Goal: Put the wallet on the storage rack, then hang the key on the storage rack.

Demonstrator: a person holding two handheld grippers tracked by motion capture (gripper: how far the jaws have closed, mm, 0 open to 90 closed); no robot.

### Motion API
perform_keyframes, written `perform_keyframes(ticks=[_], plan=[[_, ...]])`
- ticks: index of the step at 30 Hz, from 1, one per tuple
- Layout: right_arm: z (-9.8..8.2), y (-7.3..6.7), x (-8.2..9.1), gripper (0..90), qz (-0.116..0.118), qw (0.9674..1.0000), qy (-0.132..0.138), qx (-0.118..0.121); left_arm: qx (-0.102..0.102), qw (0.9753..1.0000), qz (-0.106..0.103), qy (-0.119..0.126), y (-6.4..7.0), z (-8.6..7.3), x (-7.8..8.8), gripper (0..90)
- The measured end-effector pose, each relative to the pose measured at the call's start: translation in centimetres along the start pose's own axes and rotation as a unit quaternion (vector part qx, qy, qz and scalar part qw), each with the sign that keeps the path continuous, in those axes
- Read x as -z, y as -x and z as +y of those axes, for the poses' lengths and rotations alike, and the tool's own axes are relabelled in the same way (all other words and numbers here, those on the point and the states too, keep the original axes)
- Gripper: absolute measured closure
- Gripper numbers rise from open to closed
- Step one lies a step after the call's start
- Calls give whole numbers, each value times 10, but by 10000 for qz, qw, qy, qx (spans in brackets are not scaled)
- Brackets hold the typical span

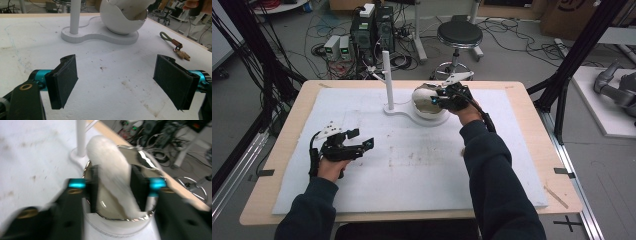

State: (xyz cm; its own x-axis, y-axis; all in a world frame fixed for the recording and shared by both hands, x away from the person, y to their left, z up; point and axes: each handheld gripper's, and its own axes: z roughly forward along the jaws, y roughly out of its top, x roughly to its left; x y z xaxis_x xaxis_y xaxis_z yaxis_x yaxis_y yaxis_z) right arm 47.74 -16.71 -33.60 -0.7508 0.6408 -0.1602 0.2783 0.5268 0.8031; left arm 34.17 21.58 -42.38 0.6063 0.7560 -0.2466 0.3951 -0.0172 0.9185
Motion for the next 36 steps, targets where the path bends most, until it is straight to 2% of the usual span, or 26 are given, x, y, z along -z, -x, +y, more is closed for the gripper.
perform_keyframes(ticks=[2,3,4,5,6,7,9,10,11,12,13,14,15,16,17,18,19,20,21,22,24,26,29,32,36], plan=[[-8,1,13,515,-117,9989,388,-217,-37,10000,6,41,-1,0,1,186],[-11,3,19,462,-126,9988,326,-343,-51,9999,54,91,-1,1,2,187],[-11,3,19,462,-126,9988,326,-343,-51,9999,54,91,-1,1,2,186],[-14,6,25,412,-114,9986,209,-473,-65,9999,57,98,-2,2,3,186],[-18,6,30,412,-129,9981,216,-558,-59,9999,58,122,-2,3,4,182],[-26,6,41,413,-136,9974,428,-557,-84,9999,74,130,-3,3,4,180],[-36,7,54,353,-168,9971,302,-681,-102,9998,73,126,-4,4,5,180],[-43,7,62,352,-171,9963,447,-712,-143,9998,81,126,-4,4,5,180],[-54,5,74,330,-143,9960,462,-751,-199,9997,59,144,-4,4,5,180],[-54,5,74,330,-143,9960,462,-751,-199,9997,59,144,-4,4,5,180],[-70,3,87,310,-151,9951,519,-827,-225,9996,61,157,-4,4,4,180],[-70,3,87,310,-151,9951,519,-827,-275,9995,69,144,-4,4,4,180],[-85,0,97,303,-211,9943,537,-899,-343,9993,61,141,-4,3,4,183],[-85,0,97,303,-211,9943,537,-899,-343,9993,61,141,-4,3,4,184],[-103,-2,103,292,-223,9925,544,-1067,-430,9989,61,145,-3,3,4,184],[-103,-2,103,292,-223,9925,544,-1067,-504,9986,77,156,-3,3,4,184],[-119,-6,107,288,-274,9905,484,-1256,-536,9984,61,159,-3,3,5,183],[-119,-6,107,288,-274,9905,484,-1256,-498,9986,55,180,-2,4,5,183],[-133,-9,109,288,-295,9874,339,-1514,-426,9989,71,189,-2,4,5,181],[-133,-9,109,288,-295,9874,339,-1514,-426,9989,71,189,-2,4,5,181],[-146,-14,112,286,-358,9863,331,-1574,-373,9990,94,213,-1,4,5,180],[-151,-17,115,276,-420,9857,336,-1598,-386,9989,101,262,-1,5,6,180],[-155,-21,118,253,-556,9852,403,-1570,-386,9988,134,279,0,6,7,180],[-158,-23,119,227,-806,9824,429,-1628,-372,9988,155,286,-1,6,8,180],[-159,-22,118,225,-955,9807,404,-1656,-331,9988,183,301,-3,5,9,180]])
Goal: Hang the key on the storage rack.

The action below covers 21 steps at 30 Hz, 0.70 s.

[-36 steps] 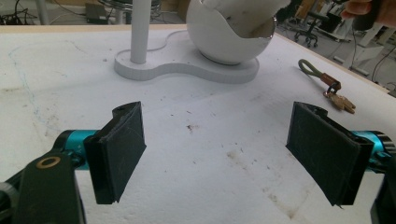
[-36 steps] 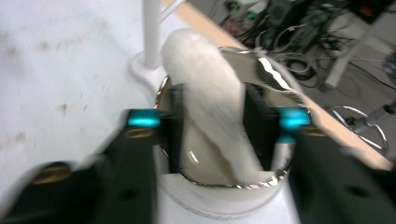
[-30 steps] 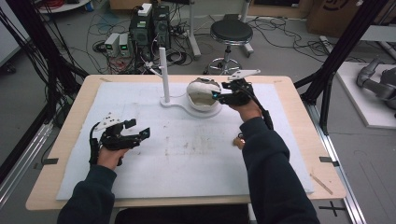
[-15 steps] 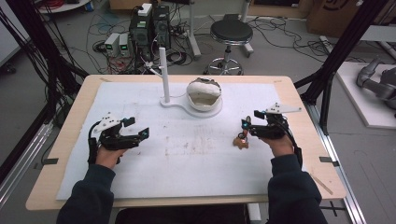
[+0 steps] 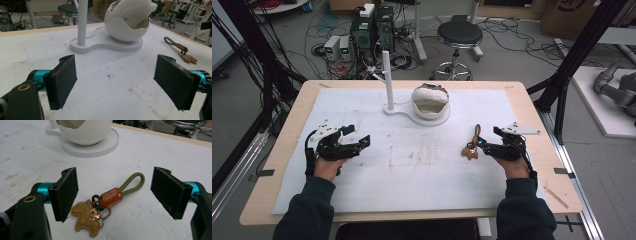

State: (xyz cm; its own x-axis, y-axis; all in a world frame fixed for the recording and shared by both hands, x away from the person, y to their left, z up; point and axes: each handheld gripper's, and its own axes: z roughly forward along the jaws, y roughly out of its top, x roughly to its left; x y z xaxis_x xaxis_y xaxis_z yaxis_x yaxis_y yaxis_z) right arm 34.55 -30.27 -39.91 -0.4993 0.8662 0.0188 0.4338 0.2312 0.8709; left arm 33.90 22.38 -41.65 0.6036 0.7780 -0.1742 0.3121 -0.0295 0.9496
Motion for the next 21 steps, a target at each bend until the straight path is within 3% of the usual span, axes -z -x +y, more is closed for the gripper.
perform_keyframes(ticks=[2,4,8,15,17,18,19,21], plan=[[1,0,-2,265,-35,10000,14,-42,22,10000,8,0,-1,0,0,180],[0,-1,-1,375,87,9999,139,-23,19,10000,-22,14,-1,-1,0,180],[-2,-3,-3,415,155,9997,168,-68,7,10000,-57,-22,-1,-2,1,180],[-5,-8,-18,450,-111,9991,-357,-175,-27,9999,-24,-107,-1,-4,1,180],[-8,-8,-22,448,-323,9974,-567,-309,-87,9998,-6,-167,2,-6,1,181],[-8,-8,-22,448,-323,9974,-567,-309,-87,9998,-6,-167,2,-6,1,181],[-10,-5,-24,449,-405,9956,-673,-520,-89,9998,-2,-188,3,-7,1,181],[-12,-1,-27,449,-425,9941,-771,-637,-96,9997,-1,-208,3,-7,0,181]])
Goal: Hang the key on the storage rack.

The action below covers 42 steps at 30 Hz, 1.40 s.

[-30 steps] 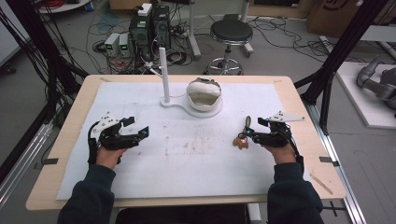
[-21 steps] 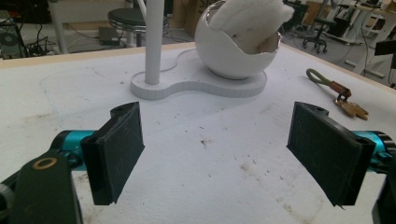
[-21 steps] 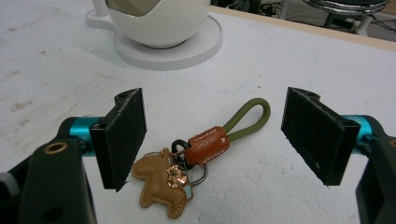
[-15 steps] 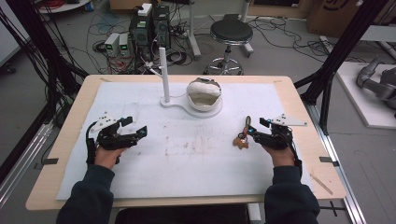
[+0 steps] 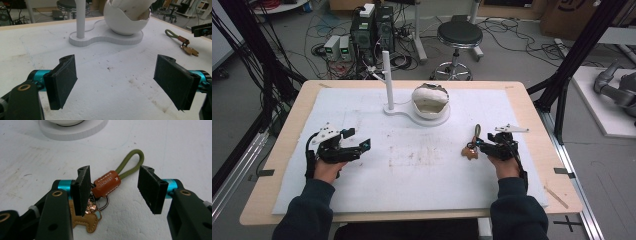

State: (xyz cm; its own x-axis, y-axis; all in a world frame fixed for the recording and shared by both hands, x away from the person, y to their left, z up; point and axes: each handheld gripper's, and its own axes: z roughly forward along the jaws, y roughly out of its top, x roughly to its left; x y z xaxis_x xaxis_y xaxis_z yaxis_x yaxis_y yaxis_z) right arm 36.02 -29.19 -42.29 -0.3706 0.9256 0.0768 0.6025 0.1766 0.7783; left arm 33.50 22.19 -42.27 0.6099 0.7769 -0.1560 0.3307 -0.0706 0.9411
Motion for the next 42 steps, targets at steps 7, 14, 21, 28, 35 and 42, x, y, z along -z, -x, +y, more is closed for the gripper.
perform_keyframes(ticks=[7,14,21,28,35,42], plan=[[2,0,-20,450,179,9993,-184,-260,26,10000,12,-54,0,-2,-2,182],[6,-9,-43,463,75,9971,-749,-150,21,10000,9,-93,0,-2,-3,184],[16,-5,-48,504,-172,9967,-518,-597,27,9999,3,-104,0,-2,-4,190],[19,-29,-58,656,-388,9949,-860,351,53,9999,-11,-110,0,-2,-5,193],[18,-31,-54,722,-60,9934,-831,791,45,10000,10,-85,-1,-2,-3,193],[16,-31,-54,723,9,9935,-884,713,52,9999,36,-93,-1,-2,-2,194]])
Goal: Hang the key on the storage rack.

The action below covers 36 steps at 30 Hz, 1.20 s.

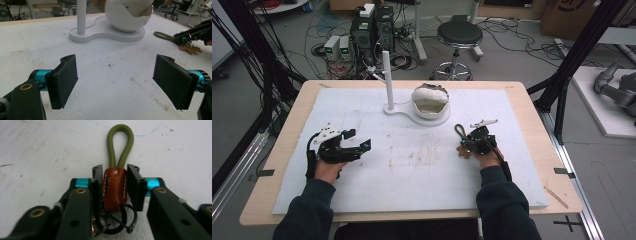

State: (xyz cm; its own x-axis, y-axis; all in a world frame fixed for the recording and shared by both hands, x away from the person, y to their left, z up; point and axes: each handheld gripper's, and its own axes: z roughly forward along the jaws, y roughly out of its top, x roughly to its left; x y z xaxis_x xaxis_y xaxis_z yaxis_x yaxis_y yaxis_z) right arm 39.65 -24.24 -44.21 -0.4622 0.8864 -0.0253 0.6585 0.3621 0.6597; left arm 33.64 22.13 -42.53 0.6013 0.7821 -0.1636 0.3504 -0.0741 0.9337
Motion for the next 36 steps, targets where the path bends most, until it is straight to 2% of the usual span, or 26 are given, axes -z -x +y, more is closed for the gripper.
perform_keyframes(ticks=[2,3,4,6,7,8,9,10,11,12,13,14,15,16,17,18,19,20,21,26,29,30,31,32,33,36], plan=[[0,-1,1,733,200,9998,-4,21,-21,10000,5,1,-1,0,0,195],[0,-1,1,733,200,9998,-4,21,-21,10000,5,1,-1,0,0,197],[1,-3,3,734,309,9995,92,21,0,10000,15,12,-1,0,1,197],[5,-10,11,734,460,9976,490,169,17,10000,16,78,-3,1,3,197],[8,-15,19,734,800,9924,892,270,33,9999,26,114,-3,1,4,197],[10,-20,23,733,980,9878,1154,373,25,9999,53,156,-5,2,8,197],[10,-20,23,733,980,9878,1154,373,25,9999,53,156,-5,2,8,197],[15,-27,29,733,1191,9812,1449,465,36,9998,72,177,-6,2,9,197],[17,-31,31,733,1330,9770,1591,506,41,9998,87,184,-7,2,10,196],[20,-34,32,733,1366,9749,1672,541,77,9997,124,214,-9,2,12,197],[20,-34,32,733,1366,9749,1672,541,77,9997,124,214,-9,2,12,197],[29,-45,36,733,1506,9680,1920,590,91,9996,151,232,-11,2,14,197],[29,-45,36,733,1506,9680,1920,590,91,9996,151,232,-11,2,14,197],[40,-55,39,733,1591,9620,2103,706,104,9995,161,248,-13,2,16,197],[40,-55,39,733,1591,9620,2103,706,117,9994,180,272,-14,2,17,197],[53,-66,40,733,1645,9564,2265,835,166,9991,219,319,-16,2,20,197],[53,-66,40,733,1645,9564,2265,835,166,9991,219,319,-16,2,20,197],[67,-77,40,733,1683,9517,2391,937,190,9990,235,327,-19,2,21,197],[67,-77,40,733,1683,9517,2391,937,216,9989,253,333,-20,2,22,197],[104,-101,39,733,1693,9427,2630,1161,235,9988,277,328,-22,1,23,198],[124,-116,38,733,1567,9390,2752,1339,243,9988,255,329,-21,1,22,198],[137,-125,36,733,1452,9388,2784,1420,228,9989,241,319,-21,1,22,199],[137,-125,36,733,1452,9388,2784,1420,227,9989,240,325,-21,1,22,199],[149,-131,32,733,1360,9393,2792,1456,230,9989,243,332,-21,1,22,199],[149,-131,32,733,1360,9393,2792,1456,248,9988,251,344,-21,1,22,199],[163,-139,28,733,1221,9390,2832,1523,270,9987,257,355,-23,0,23,200]])
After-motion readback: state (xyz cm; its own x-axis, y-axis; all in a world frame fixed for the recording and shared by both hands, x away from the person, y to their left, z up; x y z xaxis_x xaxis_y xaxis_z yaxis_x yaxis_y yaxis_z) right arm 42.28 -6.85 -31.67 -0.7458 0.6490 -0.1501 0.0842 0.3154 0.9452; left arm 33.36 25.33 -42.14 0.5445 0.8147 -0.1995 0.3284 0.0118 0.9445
